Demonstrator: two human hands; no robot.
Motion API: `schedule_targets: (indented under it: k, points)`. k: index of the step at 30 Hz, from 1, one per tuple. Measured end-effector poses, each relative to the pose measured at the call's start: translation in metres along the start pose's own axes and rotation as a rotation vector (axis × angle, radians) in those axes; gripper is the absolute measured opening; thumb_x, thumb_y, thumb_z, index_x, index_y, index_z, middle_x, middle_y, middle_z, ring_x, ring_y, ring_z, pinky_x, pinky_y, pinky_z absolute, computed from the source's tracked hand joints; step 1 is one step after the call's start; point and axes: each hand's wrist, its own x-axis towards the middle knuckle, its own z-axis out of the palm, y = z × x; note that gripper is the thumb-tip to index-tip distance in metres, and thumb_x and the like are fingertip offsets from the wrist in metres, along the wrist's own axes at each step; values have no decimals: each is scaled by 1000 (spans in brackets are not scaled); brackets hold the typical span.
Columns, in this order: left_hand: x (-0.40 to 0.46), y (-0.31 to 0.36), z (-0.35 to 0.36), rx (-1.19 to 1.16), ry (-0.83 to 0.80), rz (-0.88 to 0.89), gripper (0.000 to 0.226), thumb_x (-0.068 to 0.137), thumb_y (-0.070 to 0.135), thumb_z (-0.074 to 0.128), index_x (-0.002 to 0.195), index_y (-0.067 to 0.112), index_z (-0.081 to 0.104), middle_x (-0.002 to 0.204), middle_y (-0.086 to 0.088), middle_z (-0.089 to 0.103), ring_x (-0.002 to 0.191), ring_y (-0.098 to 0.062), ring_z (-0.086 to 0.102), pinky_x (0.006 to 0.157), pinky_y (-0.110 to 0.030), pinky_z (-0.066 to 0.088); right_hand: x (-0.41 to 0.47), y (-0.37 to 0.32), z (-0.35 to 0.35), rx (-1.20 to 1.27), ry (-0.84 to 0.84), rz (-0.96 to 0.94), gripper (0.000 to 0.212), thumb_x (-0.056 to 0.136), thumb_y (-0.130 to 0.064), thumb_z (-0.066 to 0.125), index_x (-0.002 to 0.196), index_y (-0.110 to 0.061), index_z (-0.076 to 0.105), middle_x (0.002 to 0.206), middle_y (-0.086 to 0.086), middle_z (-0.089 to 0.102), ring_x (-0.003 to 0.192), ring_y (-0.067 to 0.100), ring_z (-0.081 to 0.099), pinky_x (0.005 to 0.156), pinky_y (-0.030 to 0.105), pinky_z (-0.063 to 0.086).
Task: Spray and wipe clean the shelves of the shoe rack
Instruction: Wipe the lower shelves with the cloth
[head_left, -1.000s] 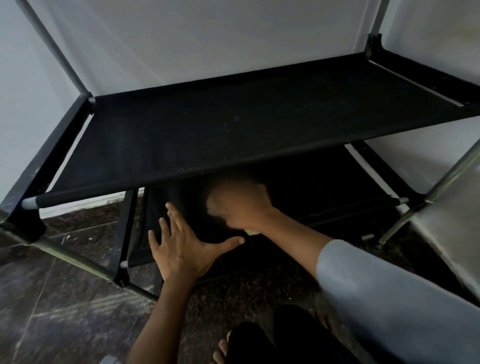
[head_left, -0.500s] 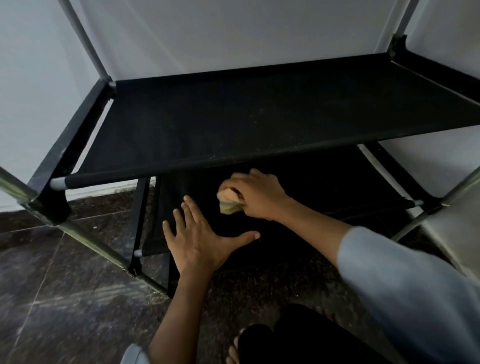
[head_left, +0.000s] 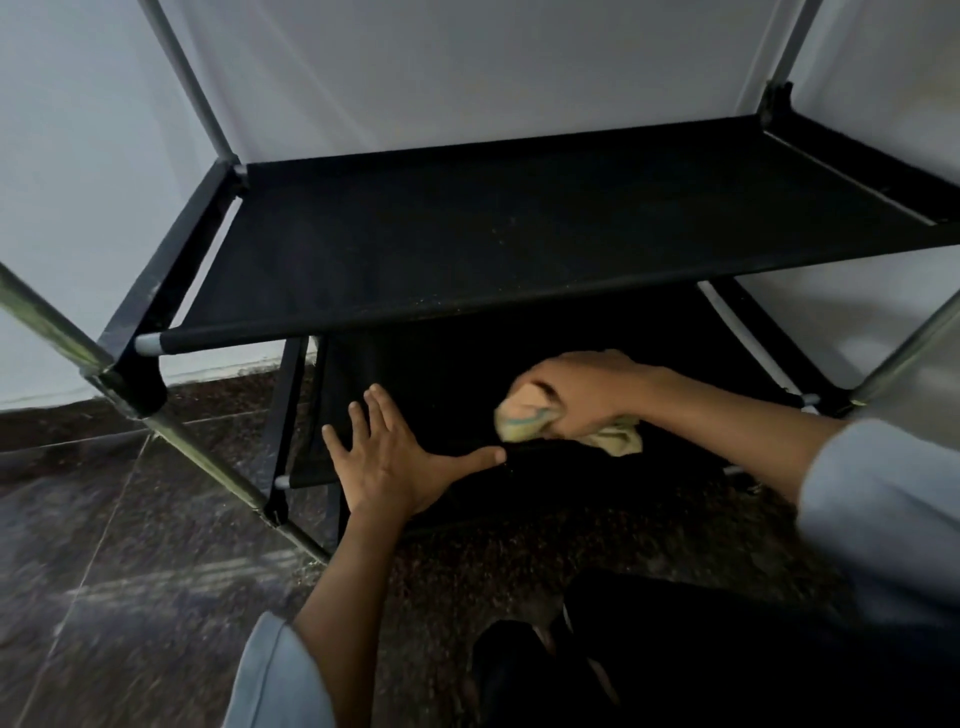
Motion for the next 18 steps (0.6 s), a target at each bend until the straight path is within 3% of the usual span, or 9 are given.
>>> schedule_targets:
  k: [4,8,13,16,18]
  points:
    - [-3,1,-2,9,-1,5,159,27,107,19,148,8,-15,159,-6,-5,146,-24,-6,115,-53,-4,-19,57,-1,-17,58,240,57,79,-37,69,130,-48,47,125,-9,57,113,20,55,81,34,41]
    - [1,1,0,33,6,-5,158,27,107,18,148,11,-15,159,-5,-5,146,-24,-5,115,-52,-3,10,73,5,-62,227,294,56,78,-35,70,129,-45,47,123,-8,55,110,24,54,78,37,35]
    - [8,-3,9,56,36,-2,159,24,108,16,149,14,-13,160,-4,-4,146,-23,-3,115,-52,-1,49,75,7,60,421,446,53,78,-31,73,125,-27,49,123,5,56,113,31,53,86,39,41]
    - [9,-2,7,55,23,1,160,23,108,18,149,15,-12,160,-3,-4,146,-22,-3,115,-53,0,37,72,-5,90,330,349,50,77,-36,74,121,-30,52,118,1,58,107,26,56,81,35,42]
    - [9,-1,6,50,15,2,160,23,108,19,150,15,-11,160,-3,-4,146,-22,-3,115,-54,0,14,65,-10,129,92,215,56,72,-44,77,122,-36,53,110,-7,60,99,20,59,80,31,48]
